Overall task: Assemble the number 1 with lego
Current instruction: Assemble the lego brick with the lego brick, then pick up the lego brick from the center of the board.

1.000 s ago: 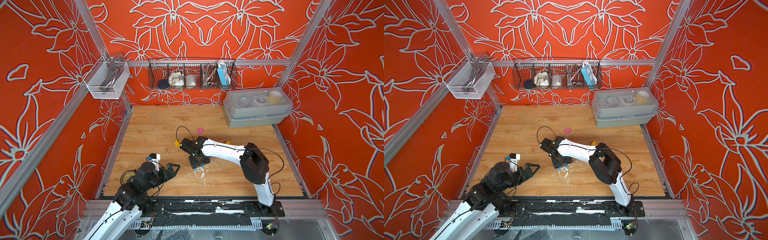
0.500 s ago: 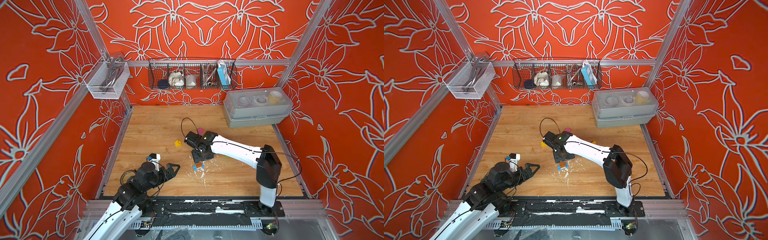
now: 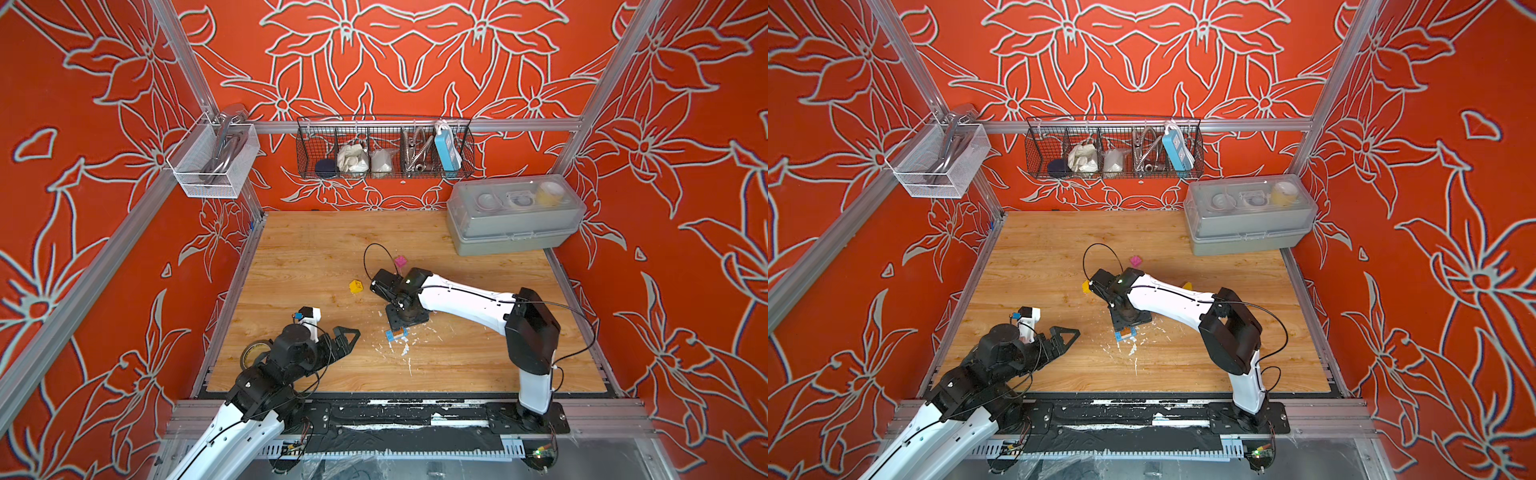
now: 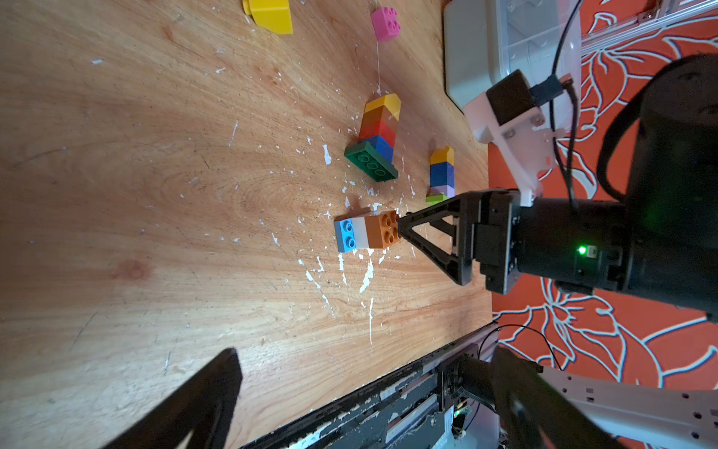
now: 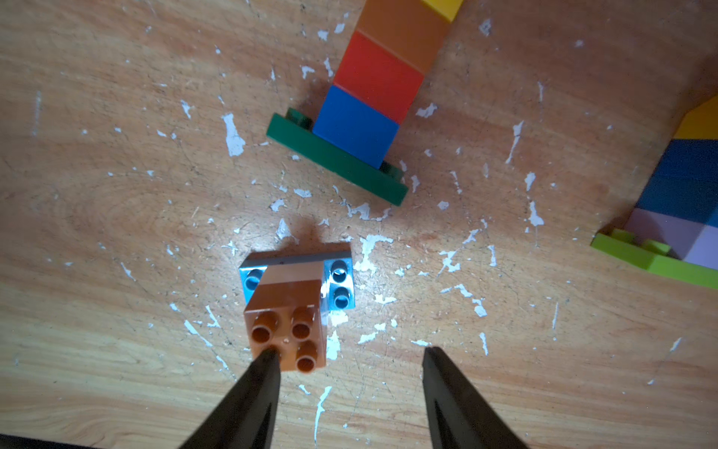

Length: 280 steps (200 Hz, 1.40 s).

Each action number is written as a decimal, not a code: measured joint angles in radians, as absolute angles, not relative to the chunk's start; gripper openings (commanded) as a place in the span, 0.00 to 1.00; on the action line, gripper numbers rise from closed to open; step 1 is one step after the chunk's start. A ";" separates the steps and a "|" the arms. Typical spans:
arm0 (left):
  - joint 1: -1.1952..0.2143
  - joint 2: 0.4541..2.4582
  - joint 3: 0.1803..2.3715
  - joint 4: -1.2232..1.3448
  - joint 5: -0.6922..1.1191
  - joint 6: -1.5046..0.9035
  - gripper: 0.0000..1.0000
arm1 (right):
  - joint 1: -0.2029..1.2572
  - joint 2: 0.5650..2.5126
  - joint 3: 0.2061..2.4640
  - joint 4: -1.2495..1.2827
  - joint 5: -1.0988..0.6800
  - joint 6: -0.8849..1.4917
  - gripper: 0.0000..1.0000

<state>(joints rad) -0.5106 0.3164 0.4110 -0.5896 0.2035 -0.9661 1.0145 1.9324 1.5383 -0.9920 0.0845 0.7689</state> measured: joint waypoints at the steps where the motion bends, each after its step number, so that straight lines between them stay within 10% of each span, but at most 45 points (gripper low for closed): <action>1: -0.511 0.316 0.411 -0.590 0.203 -0.966 1.00 | 1.015 1.933 1.538 -0.992 0.084 0.769 0.63; 162: -0.510 0.316 0.411 -0.590 0.203 -0.966 1.00 | 1.017 1.935 1.532 -0.995 0.119 0.808 0.63; 280: -0.510 0.431 0.459 -0.598 0.181 -0.947 1.00 | 0.781 2.061 1.992 -1.118 0.138 0.688 0.65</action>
